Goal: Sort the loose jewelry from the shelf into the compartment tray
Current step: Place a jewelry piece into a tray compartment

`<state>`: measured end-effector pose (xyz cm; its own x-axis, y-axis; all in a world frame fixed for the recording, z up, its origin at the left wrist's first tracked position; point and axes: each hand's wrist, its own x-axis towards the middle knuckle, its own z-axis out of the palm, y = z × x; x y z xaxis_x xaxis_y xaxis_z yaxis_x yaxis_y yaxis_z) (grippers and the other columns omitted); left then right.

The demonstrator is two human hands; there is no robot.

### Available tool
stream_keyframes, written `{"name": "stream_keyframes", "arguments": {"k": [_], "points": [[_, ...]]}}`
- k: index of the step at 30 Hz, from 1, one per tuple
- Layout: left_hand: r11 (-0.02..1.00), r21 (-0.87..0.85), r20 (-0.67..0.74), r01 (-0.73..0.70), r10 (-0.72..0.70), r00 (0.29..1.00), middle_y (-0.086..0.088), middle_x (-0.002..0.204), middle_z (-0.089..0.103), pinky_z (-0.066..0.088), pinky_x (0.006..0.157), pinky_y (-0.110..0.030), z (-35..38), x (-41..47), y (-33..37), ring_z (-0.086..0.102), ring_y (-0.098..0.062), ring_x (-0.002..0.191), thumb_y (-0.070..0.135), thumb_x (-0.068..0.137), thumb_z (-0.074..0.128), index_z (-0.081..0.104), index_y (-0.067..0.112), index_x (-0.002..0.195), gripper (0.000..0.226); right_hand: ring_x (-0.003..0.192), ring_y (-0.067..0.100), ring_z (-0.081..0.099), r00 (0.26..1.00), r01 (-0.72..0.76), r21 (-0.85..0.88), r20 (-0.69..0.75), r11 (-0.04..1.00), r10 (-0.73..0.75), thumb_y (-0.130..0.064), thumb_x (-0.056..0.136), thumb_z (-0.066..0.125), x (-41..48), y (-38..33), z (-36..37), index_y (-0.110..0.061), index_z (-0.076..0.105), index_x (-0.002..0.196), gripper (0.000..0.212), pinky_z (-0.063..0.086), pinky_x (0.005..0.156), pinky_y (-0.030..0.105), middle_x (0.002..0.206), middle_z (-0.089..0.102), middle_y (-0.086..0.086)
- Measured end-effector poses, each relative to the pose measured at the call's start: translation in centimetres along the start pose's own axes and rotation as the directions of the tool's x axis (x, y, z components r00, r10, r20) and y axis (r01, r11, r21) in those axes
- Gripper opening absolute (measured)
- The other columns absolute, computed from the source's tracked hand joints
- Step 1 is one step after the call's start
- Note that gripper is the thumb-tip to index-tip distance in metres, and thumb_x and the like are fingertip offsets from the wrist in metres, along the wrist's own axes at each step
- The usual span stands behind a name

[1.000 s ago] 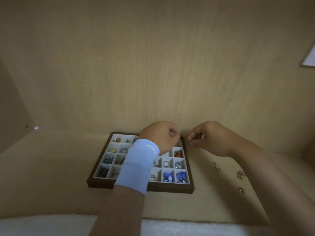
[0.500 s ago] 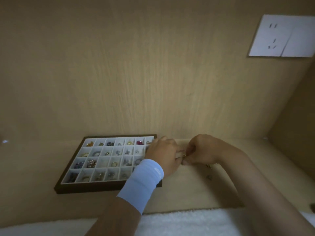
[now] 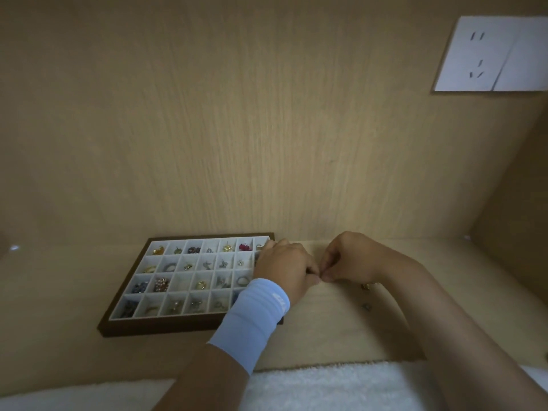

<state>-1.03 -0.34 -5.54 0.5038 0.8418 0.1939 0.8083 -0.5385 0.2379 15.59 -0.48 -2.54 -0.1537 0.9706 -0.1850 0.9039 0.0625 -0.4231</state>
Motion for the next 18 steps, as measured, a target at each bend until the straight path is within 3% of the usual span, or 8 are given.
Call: {"name": "stream_keyframes", "arguments": {"k": [3, 8, 12, 15, 18], "points": [[0.997, 0.076, -0.001, -0.028, 0.028, 1.0, 0.008, 0.098, 0.067, 0.028, 0.094, -0.034, -0.1, 0.0, 0.2, 0.051, -0.018, 0.099, 0.039, 0.094, 0.051, 0.074, 0.031, 0.092, 0.024, 0.076, 0.001, 0.063, 1.0, 0.007, 0.01, 0.012, 1.0, -0.007, -0.02, 0.074, 0.08, -0.1, -0.3, 0.1, -0.029, 0.076, 0.077, 0.01, 0.045, 0.065, 0.018, 0.074, 0.068, -0.015], [0.997, 0.071, -0.042, -0.004, 0.007, 0.999, 0.005, 0.101, 0.066, 0.029, 0.094, -0.034, 0.1, -0.1, -0.4, 0.052, -0.019, 0.1, 0.035, 0.097, 0.045, 0.071, 0.03, 0.1, 0.027, 0.075, 0.001, 0.063, 0.999, 0.053, 0.051, -0.013, 0.997, -0.053, -0.021, 0.077, 0.08, 0.0, -0.9, 0.5, -0.03, 0.073, 0.075, 0.012, 0.045, 0.066, 0.017, 0.074, 0.069, -0.013], [0.999, 0.031, -0.061, 0.032, -0.03, 0.998, 0.006, 0.097, 0.066, 0.032, 0.097, -0.036, 0.0, 0.1, -1.0, 0.053, -0.017, 0.098, 0.037, 0.097, 0.044, 0.07, 0.029, 0.092, 0.028, 0.069, -0.002, 0.062, 0.993, 0.097, 0.062, -0.079, 0.993, -0.092, -0.022, 0.08, 0.077, 0.3, -1.1, 0.8, -0.032, 0.074, 0.071, 0.014, 0.044, 0.064, 0.015, 0.069, 0.069, -0.013], [0.997, -0.063, -0.065, 0.047, -0.052, 0.997, 0.009, 0.094, 0.066, 0.034, 0.096, -0.034, -0.9, -0.1, -1.5, 0.054, -0.014, 0.096, 0.039, 0.097, 0.047, 0.07, 0.028, 0.088, 0.026, 0.059, -0.009, 0.058, 0.987, 0.124, 0.131, -0.118, 0.984, -0.109, -0.024, 0.081, 0.078, 0.4, -1.1, 1.0, -0.03, 0.075, 0.068, 0.015, 0.042, 0.059, 0.012, 0.061, 0.068, -0.016], [0.942, -0.317, -0.042, 0.111, -0.131, 0.991, 0.015, 0.082, 0.063, 0.048, 0.086, -0.033, -2.2, -0.8, -2.2, 0.058, -0.007, 0.084, 0.039, 0.095, 0.053, 0.065, 0.035, 0.079, 0.02, 0.06, -0.007, 0.061, 0.972, 0.188, 0.282, -0.189, 0.941, -0.138, -0.021, 0.085, 0.076, 0.2, -1.5, 1.2, -0.024, 0.077, 0.074, 0.011, 0.046, 0.06, 0.014, 0.069, 0.073, -0.01]]}}
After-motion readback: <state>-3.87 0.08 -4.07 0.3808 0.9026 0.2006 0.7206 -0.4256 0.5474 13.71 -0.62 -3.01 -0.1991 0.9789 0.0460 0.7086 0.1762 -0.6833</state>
